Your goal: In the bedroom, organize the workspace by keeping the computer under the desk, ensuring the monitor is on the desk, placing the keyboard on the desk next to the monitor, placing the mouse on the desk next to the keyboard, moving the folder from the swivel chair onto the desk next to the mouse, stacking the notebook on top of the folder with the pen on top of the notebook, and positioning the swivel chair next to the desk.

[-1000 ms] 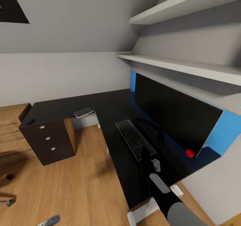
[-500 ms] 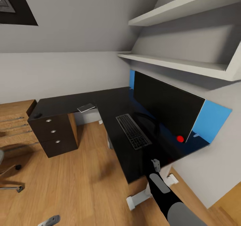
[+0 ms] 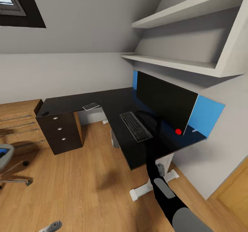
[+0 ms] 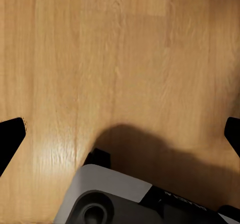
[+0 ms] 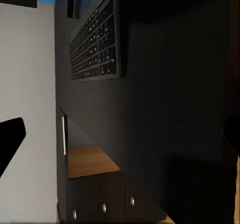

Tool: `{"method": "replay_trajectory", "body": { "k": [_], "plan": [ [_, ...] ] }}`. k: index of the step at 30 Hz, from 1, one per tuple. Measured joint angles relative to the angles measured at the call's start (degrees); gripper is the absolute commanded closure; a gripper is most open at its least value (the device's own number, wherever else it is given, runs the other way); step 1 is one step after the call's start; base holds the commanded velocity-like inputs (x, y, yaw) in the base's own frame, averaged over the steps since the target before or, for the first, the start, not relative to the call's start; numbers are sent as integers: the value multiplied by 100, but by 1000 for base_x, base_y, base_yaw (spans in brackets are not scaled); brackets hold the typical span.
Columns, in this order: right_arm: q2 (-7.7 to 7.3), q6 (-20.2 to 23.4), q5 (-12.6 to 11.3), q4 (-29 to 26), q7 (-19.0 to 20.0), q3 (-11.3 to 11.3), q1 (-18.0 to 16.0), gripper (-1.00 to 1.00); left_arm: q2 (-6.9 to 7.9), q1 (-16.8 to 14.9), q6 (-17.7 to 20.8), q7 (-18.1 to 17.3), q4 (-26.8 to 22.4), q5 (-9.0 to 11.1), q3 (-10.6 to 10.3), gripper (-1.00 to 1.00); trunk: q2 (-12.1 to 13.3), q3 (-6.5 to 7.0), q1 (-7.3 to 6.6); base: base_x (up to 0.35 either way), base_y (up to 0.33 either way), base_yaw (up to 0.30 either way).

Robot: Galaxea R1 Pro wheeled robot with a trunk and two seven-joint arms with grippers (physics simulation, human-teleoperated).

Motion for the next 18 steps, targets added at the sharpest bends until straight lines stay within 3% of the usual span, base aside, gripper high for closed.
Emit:
{"method": "replay_trajectory", "body": {
  "k": [18],
  "plan": [
    [8, 0, 26, 50, -3, 68, 0, -100, -15, 0, -5, 38, 80, -7, -8, -100, 0, 0, -2, -275, 0, 0]
  ]
}}
